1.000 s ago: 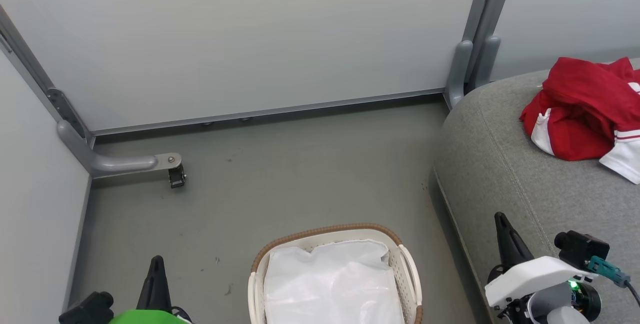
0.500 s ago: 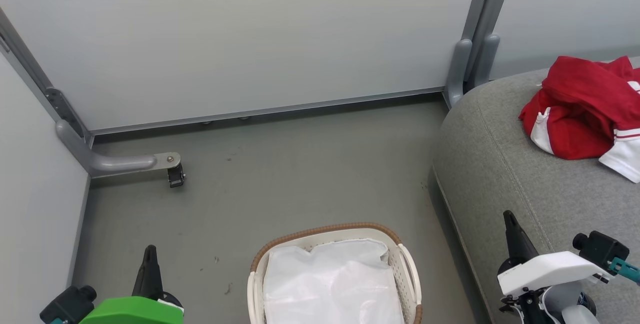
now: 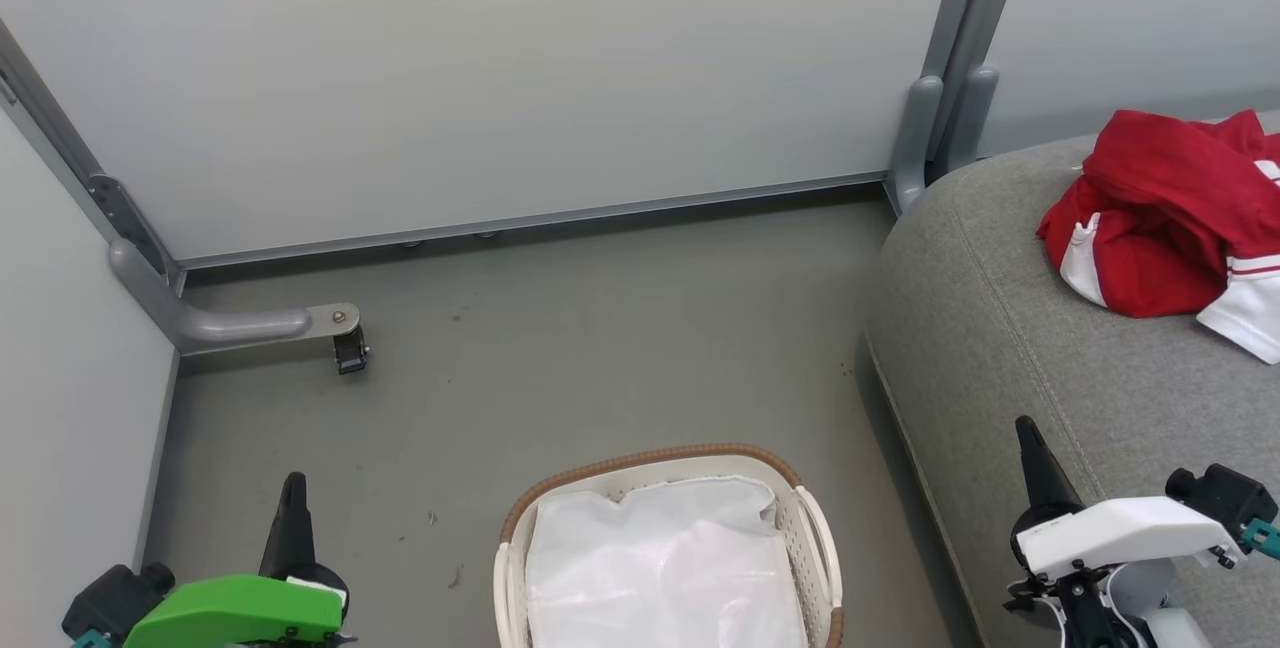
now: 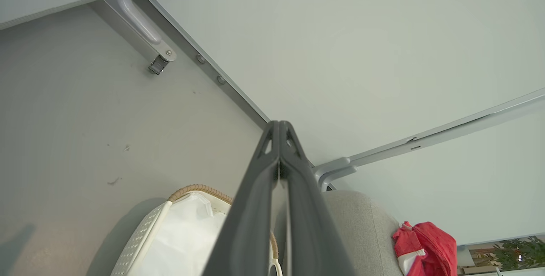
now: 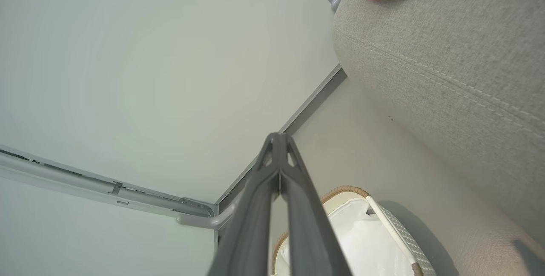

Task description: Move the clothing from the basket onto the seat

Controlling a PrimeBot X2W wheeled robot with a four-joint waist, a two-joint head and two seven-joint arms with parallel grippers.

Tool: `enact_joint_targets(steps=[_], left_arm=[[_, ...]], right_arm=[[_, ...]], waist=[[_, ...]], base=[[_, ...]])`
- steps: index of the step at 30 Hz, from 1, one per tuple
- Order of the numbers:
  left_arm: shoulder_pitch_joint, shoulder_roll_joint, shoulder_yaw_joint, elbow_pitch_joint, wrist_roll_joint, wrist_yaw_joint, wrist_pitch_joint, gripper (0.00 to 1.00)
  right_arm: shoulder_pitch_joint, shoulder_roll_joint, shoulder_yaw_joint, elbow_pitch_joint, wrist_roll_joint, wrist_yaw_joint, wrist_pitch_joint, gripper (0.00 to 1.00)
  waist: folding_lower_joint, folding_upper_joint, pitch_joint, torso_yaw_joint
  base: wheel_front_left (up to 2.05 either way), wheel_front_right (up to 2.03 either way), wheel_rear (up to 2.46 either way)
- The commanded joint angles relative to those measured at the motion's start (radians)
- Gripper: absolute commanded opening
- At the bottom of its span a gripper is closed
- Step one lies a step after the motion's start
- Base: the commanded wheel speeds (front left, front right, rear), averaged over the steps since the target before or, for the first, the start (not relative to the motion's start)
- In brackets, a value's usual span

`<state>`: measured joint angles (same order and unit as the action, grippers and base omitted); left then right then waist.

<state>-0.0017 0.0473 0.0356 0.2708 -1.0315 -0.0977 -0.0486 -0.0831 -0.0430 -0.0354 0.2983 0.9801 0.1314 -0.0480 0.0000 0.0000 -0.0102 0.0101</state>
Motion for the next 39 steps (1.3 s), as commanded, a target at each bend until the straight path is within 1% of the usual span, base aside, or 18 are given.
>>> enact_joint_targets(steps=[1,15,39], left_arm=[[-0.032,0.003,0.008,-0.012,-0.031,-0.006,0.007,0.00],[-0.053,0.004,0.026,-0.016,-0.169,-0.014,0.048,0.00],[-0.085,0.004,0.053,-0.022,-0.368,-0.025,0.103,0.00]], right_arm=[[-0.023,-0.006,-0.007,-0.016,0.032,-0.001,0.007,0.00],[-0.024,-0.007,-0.026,-0.026,0.183,-0.001,0.047,0.00],[-0.028,-0.008,-0.052,-0.041,0.399,-0.001,0.104,0.00]], waist=[[0.0000,0.0000,0.000,0.000],[0.0000,0.0000,0.003,-0.002],[0.0000,0.0000,0.007,-0.005]], base=[[0.00,0.00,0.00],[0.00,0.00,0.00],[0.00,0.00,0.00]])
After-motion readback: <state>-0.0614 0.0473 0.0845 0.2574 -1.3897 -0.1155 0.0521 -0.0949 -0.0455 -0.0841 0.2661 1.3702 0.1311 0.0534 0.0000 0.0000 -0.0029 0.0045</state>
